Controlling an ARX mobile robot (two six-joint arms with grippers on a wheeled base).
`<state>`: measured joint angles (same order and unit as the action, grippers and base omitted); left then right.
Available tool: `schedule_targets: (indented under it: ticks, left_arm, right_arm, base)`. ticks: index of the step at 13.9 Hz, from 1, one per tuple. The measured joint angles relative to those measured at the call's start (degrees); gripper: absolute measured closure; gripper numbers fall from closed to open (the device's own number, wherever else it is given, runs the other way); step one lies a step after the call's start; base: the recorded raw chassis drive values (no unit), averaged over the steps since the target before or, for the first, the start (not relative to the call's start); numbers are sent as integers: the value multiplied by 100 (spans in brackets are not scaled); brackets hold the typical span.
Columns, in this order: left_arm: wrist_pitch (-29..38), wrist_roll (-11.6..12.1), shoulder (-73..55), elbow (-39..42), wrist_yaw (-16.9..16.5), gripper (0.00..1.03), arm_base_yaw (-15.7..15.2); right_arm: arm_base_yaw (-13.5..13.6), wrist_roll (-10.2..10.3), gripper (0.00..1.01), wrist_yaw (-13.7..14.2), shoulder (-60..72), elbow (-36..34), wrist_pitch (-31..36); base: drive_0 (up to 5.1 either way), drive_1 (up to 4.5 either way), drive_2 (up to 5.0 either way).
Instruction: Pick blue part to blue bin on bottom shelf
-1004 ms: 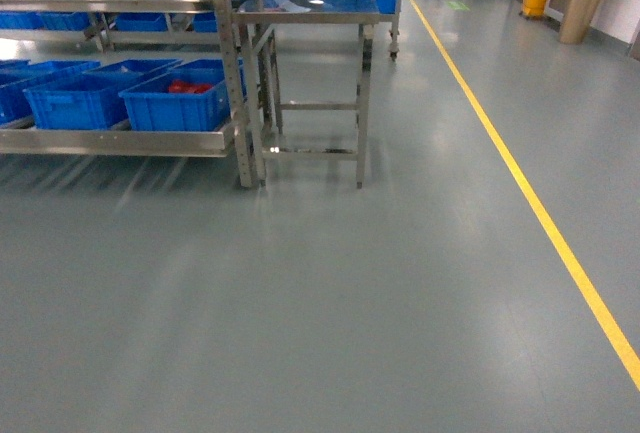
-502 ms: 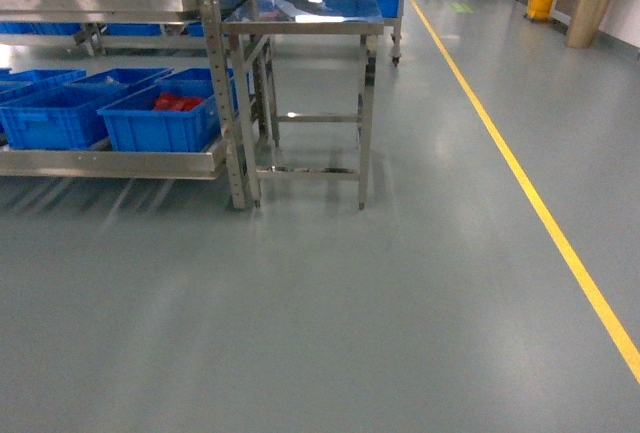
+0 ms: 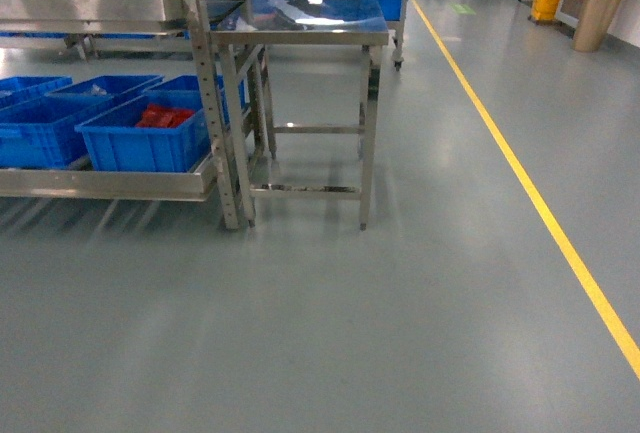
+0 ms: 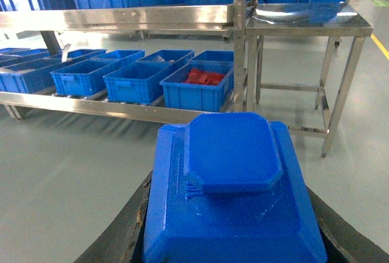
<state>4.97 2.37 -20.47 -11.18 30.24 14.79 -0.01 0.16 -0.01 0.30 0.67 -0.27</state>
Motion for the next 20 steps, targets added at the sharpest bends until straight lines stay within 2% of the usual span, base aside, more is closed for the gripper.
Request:
schedule_targets:
  ticks: [20]
  left_arm:
    - [-2, 0, 4, 0, 2, 59, 0]
  right_arm:
    - [0, 0, 3, 0, 0, 0, 7]
  base:
    - [-8, 426, -441]
